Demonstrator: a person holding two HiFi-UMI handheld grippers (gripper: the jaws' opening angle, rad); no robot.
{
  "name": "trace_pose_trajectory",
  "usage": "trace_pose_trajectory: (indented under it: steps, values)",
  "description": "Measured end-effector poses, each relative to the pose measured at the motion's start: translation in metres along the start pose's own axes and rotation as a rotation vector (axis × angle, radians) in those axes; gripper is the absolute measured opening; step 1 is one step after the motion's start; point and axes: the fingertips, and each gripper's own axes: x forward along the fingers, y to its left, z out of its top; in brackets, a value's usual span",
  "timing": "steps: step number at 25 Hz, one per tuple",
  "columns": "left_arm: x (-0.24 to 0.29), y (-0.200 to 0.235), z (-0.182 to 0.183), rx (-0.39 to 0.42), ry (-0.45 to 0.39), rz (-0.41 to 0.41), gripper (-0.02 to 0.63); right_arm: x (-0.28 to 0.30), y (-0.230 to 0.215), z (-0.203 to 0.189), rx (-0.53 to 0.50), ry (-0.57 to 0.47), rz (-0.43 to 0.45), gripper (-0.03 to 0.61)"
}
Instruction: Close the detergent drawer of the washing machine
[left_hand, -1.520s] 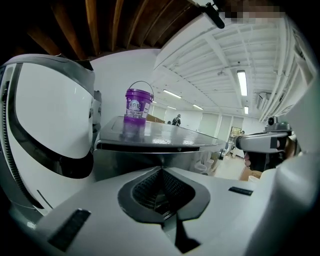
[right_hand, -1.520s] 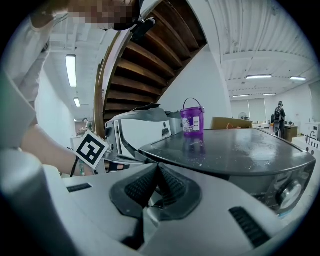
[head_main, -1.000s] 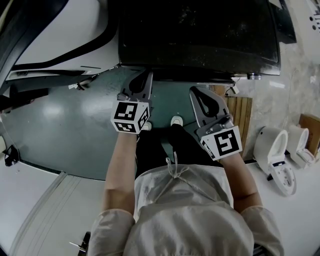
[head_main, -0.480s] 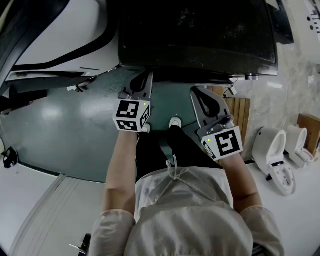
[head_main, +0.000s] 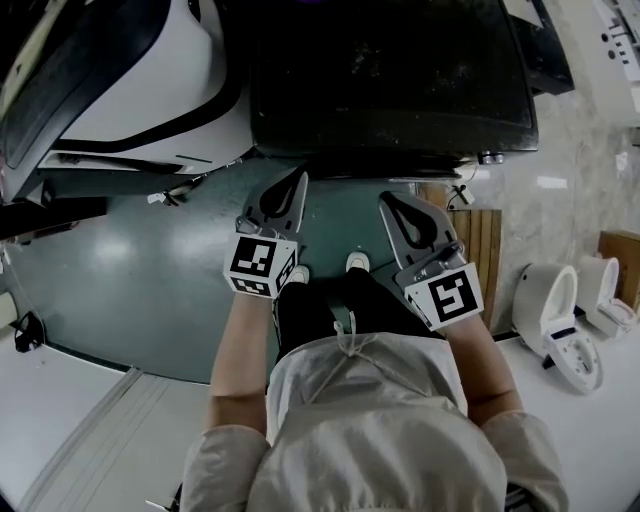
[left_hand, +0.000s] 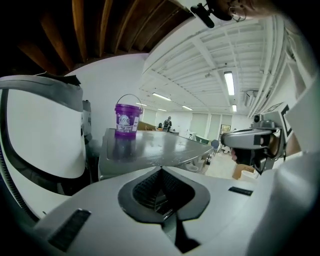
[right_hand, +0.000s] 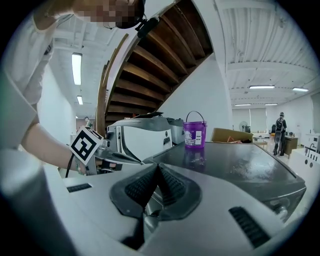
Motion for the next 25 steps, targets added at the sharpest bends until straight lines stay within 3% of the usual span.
trace_pose_trajectory:
  steps: [10,18,25]
  values:
    - [-0.076,-0.034,0.078,0.102,-0.122,-0.101,0.018,-0.034,0.022,0.054,-0.062,-0.122,-0.023,0.008]
    - [-0.132,-0.047,0.131,0.111,-0.174,-0.117,0.018,-0.06,0.047,0.095,-0.044,-0.205,-0.023,0.006]
    - [-0.169,-0.062,0.149,0.162,-0.194,-0.137,0.018,-0.074,0.066,0.119,-0.072,-0.227,-0.025,0.005]
